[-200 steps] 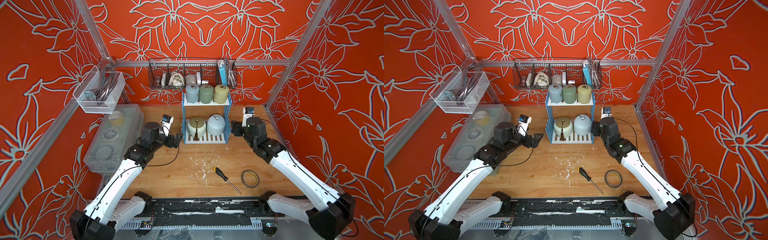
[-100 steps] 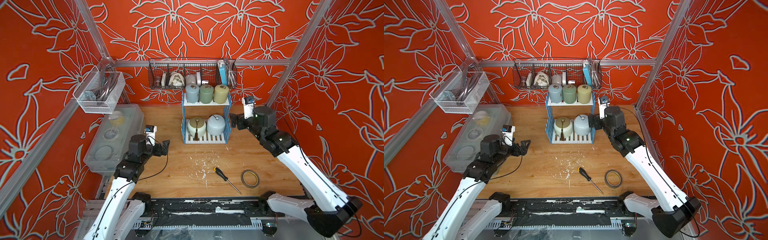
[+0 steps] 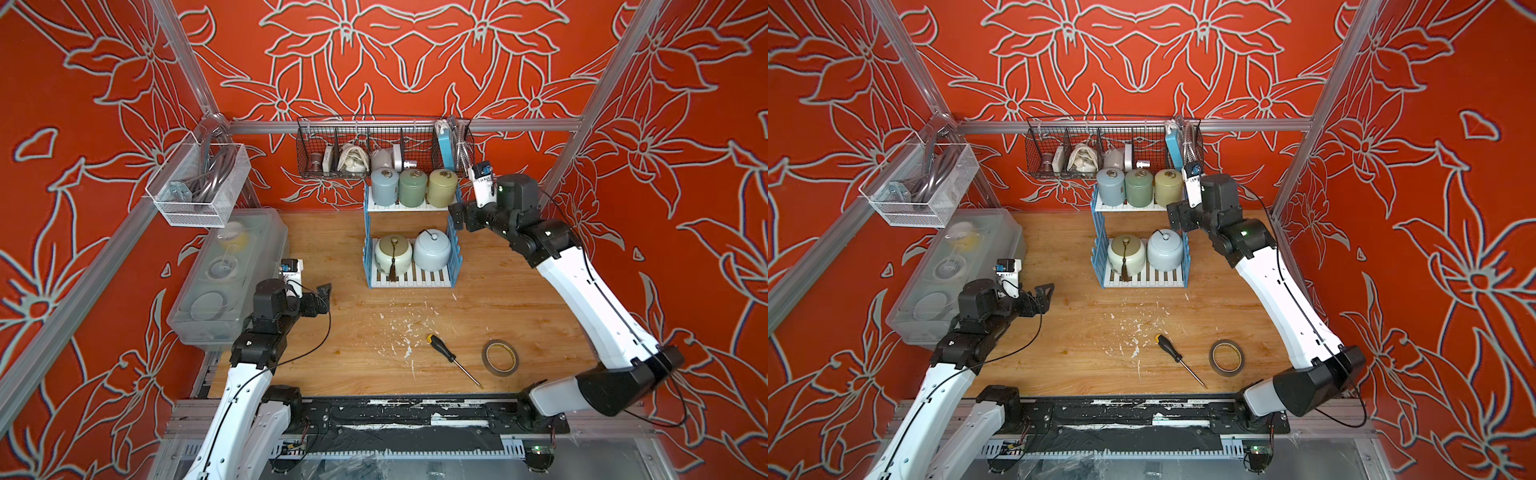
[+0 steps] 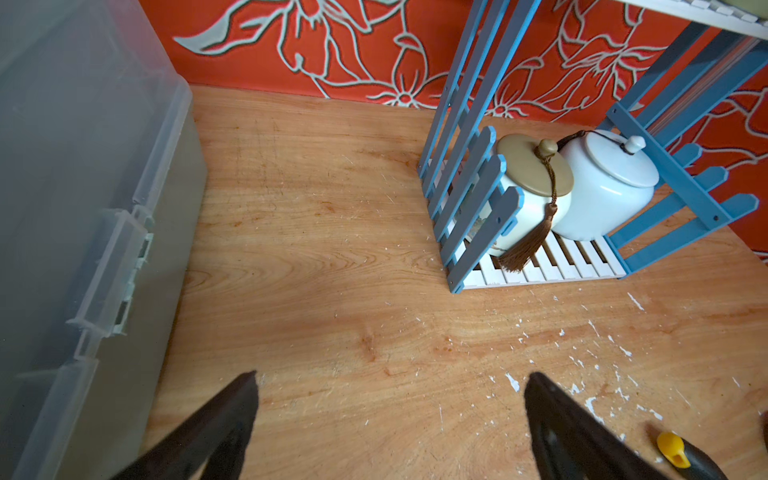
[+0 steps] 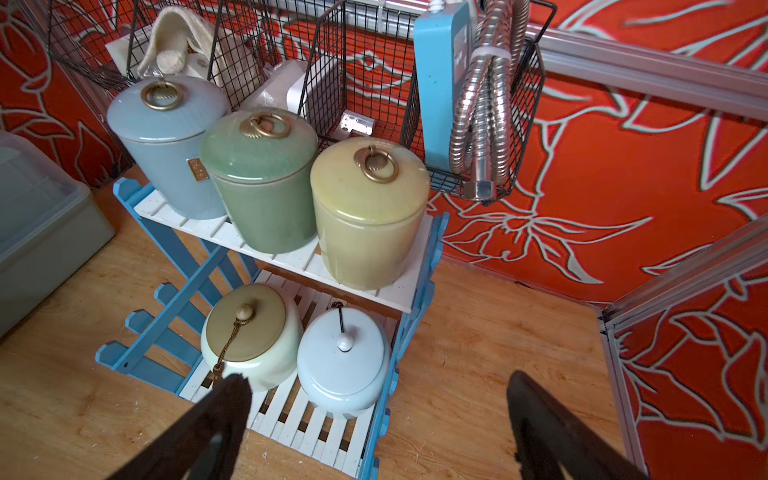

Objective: Remove the tea canisters from the shelf
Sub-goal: Pick up the tea canister from the shelf.

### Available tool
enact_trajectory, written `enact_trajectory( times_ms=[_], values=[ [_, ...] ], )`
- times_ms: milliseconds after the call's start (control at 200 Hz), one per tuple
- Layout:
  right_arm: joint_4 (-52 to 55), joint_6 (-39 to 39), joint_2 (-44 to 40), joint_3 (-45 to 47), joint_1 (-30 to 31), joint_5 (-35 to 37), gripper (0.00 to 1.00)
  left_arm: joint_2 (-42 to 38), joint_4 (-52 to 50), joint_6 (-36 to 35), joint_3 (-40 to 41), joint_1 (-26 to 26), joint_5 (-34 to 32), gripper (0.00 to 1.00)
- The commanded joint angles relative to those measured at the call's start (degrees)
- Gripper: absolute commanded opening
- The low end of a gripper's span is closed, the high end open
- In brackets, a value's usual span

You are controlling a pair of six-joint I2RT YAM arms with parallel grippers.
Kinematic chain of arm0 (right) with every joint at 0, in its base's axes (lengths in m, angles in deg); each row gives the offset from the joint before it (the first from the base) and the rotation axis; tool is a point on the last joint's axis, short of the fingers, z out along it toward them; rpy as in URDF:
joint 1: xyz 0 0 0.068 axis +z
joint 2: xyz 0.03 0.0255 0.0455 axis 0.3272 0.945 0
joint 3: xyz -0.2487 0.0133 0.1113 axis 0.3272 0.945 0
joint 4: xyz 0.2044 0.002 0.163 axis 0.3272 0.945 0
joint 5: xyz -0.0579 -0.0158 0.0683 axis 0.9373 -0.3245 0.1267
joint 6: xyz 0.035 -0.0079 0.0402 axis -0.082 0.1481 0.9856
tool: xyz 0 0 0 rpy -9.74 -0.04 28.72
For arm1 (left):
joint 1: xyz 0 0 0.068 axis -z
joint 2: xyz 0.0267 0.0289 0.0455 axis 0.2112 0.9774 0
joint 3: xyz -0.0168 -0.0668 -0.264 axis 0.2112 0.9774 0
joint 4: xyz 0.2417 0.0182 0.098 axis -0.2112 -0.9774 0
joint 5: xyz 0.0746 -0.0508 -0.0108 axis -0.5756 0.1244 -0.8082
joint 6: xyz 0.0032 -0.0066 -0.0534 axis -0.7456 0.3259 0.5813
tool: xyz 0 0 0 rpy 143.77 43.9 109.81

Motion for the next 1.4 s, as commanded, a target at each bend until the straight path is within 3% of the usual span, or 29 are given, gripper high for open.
enact_trajectory(
  times_ms=[0, 450, 1041, 1391],
  values=[
    [3.9, 0.6, 3.5, -4.9, -0.3, -2.8, 0.99, -0.1, 1.5, 0.2, -0.3, -0.7, 0.5, 0.99],
    [10.1, 3.6, 19.0, -24.8, -3.0, -3.1, 0.99, -0.8, 2.7, -0.4, 0.5, -1.7, 0.5, 0.99],
    [11.0, 4.2, 28.0, -33.6, -3.5, -8.1, 0.99, -1.2, 3.3, -0.7, 1.3, -2.0, 0.7, 0.99],
    [11.0, 4.2, 29.5, -34.4, -3.4, -8.7, 0.89, -1.2, 3.5, -0.7, 1.3, -1.8, 0.7, 0.99]
  ],
)
